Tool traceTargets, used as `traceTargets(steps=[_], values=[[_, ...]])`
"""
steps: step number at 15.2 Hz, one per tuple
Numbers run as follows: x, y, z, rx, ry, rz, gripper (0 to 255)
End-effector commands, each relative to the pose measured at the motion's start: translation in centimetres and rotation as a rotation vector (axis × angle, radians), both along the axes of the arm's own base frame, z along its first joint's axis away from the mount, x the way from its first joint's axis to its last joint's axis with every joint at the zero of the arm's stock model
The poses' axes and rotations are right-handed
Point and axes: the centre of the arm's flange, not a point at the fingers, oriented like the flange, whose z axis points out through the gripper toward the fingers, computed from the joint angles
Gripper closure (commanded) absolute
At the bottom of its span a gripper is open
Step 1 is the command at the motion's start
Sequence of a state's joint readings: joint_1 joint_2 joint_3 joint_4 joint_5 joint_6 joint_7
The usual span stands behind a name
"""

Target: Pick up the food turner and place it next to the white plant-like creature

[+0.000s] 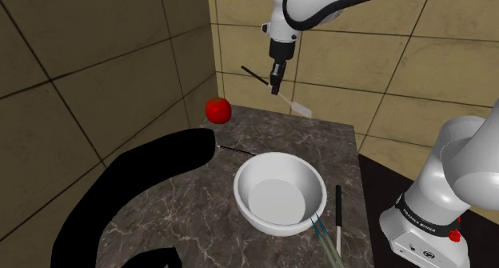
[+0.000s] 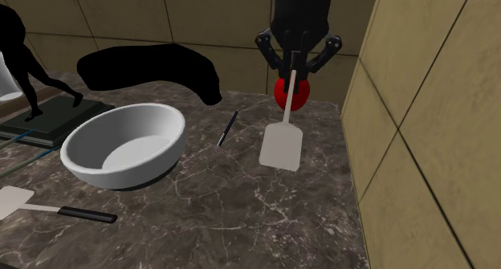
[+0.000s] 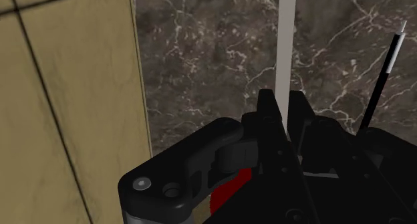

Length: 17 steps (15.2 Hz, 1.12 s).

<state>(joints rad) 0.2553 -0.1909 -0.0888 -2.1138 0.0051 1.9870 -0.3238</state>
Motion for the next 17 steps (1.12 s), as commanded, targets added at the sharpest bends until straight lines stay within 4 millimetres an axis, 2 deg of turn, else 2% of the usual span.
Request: traceTargets(steps=[1,10,17], values=[[0.0,0.1,1.0,0.000,0.000,0.000,255],[0.0,0.1,5.6,0.000,0.000,0.000,255],[-8.8,3.1,5.6,0.000,0.000,0.000,255]])
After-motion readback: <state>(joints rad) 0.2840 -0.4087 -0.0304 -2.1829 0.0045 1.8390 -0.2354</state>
